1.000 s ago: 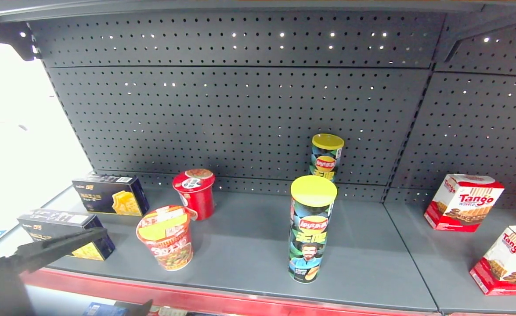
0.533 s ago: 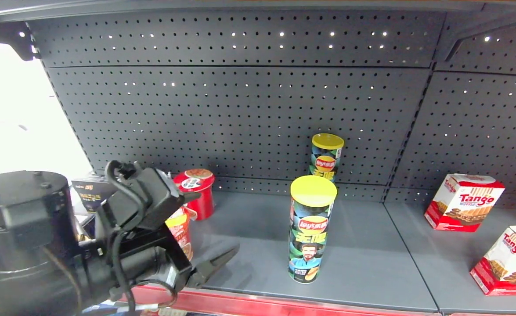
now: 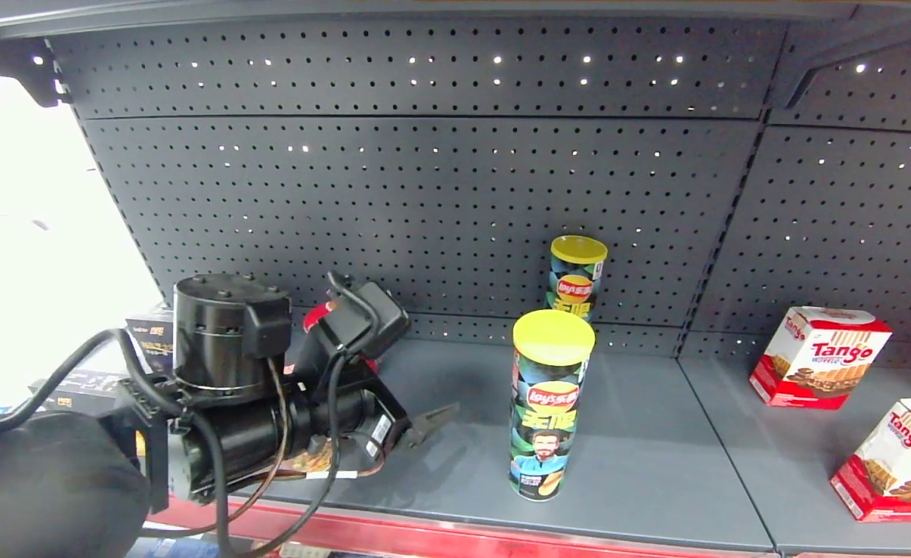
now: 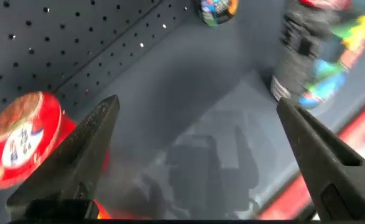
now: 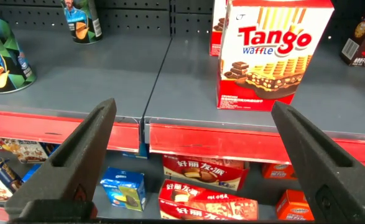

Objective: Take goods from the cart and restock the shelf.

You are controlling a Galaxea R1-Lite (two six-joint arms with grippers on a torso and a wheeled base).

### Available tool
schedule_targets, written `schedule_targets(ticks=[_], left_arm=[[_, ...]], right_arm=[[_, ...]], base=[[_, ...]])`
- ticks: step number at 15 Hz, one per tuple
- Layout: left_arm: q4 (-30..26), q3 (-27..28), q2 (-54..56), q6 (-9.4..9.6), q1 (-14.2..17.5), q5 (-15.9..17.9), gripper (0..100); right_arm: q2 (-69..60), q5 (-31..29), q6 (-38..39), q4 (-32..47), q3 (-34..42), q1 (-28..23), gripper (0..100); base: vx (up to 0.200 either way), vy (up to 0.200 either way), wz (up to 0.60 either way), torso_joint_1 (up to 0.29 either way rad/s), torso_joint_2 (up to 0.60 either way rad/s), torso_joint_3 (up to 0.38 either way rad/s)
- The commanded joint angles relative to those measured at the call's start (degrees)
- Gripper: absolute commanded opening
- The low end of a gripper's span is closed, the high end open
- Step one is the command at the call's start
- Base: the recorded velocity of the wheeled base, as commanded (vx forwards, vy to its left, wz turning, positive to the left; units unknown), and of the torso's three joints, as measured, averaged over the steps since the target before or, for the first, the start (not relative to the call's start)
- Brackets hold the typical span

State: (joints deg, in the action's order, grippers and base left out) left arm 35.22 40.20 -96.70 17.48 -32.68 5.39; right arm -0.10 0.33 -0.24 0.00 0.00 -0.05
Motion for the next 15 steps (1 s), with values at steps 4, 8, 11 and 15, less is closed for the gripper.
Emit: schedule_targets(ticks=[4, 8, 11, 15], left_arm=[[-1.91, 3.21, -4.29, 2.82, -1.51, 0.68, 100], [-1.91, 4.71, -6.49, 4.49, -2.47, 2.61, 100], [-1.91, 6.99, -8.42, 4.40, -3.79, 2.52, 100], [-1.91, 9.63, -10.53, 4.32, -4.41, 2.43, 100]], right_arm=[[0.10, 0.02, -0.02, 0.00, 0.00, -0.04, 100], [0.10, 0.02, -0.02, 0.00, 0.00, -0.04, 100], [0.10, 0.02, -0.02, 0.00, 0.00, 0.05, 100], [0.10, 0.02, -0.02, 0.00, 0.00, -0.04, 100]], base=[[0.000, 0.000, 0.00, 0.000, 0.00, 0.000], [0.000, 0.000, 0.00, 0.000, 0.00, 0.000], [0.000, 0.000, 0.00, 0.000, 0.00, 0.000], [0.000, 0.000, 0.00, 0.000, 0.00, 0.000]])
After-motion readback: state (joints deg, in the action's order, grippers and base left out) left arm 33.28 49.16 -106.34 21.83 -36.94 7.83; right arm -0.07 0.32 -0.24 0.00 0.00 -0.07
